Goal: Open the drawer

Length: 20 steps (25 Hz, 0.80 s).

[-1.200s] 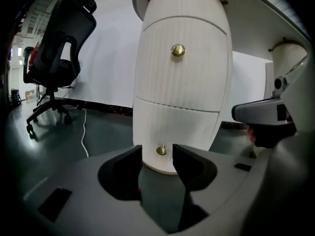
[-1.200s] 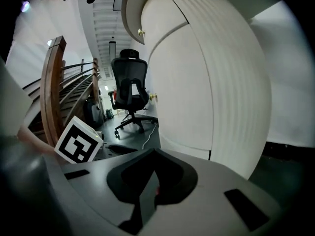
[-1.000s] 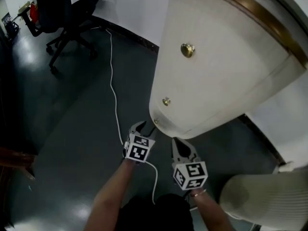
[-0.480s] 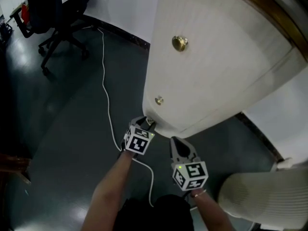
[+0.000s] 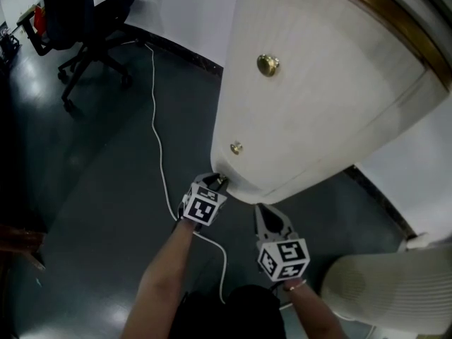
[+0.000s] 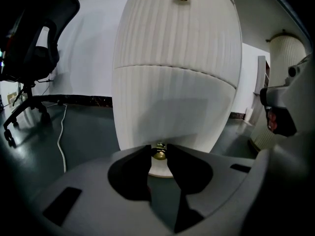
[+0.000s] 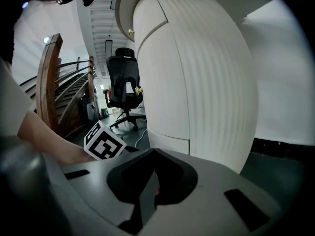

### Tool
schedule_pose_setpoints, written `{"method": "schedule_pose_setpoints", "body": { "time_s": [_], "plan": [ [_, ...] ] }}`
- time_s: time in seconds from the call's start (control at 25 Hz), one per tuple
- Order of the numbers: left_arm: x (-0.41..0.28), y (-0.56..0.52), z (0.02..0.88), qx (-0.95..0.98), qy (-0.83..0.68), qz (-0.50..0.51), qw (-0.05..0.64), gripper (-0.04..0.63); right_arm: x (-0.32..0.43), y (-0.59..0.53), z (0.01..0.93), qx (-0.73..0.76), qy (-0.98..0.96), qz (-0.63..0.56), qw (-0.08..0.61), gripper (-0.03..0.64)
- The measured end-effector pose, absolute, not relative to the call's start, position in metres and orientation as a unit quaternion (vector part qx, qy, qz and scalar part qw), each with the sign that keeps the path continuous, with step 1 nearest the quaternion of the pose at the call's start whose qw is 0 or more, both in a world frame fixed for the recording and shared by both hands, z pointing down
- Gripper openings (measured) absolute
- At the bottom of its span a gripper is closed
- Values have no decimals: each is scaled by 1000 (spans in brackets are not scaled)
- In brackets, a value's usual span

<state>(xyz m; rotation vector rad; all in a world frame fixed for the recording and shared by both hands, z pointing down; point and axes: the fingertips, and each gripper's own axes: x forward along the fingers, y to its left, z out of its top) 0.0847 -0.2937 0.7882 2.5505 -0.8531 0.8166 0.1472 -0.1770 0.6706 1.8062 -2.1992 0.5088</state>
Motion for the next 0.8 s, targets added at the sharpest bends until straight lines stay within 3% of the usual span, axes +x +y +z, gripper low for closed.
{"method": "schedule_pose_setpoints", "body": {
  "time_s": [0.8],
  "plan": [
    [82,-292,789,887,-311,304,158,100,155,-173,661,624,-754,169,117,3]
  ]
}}
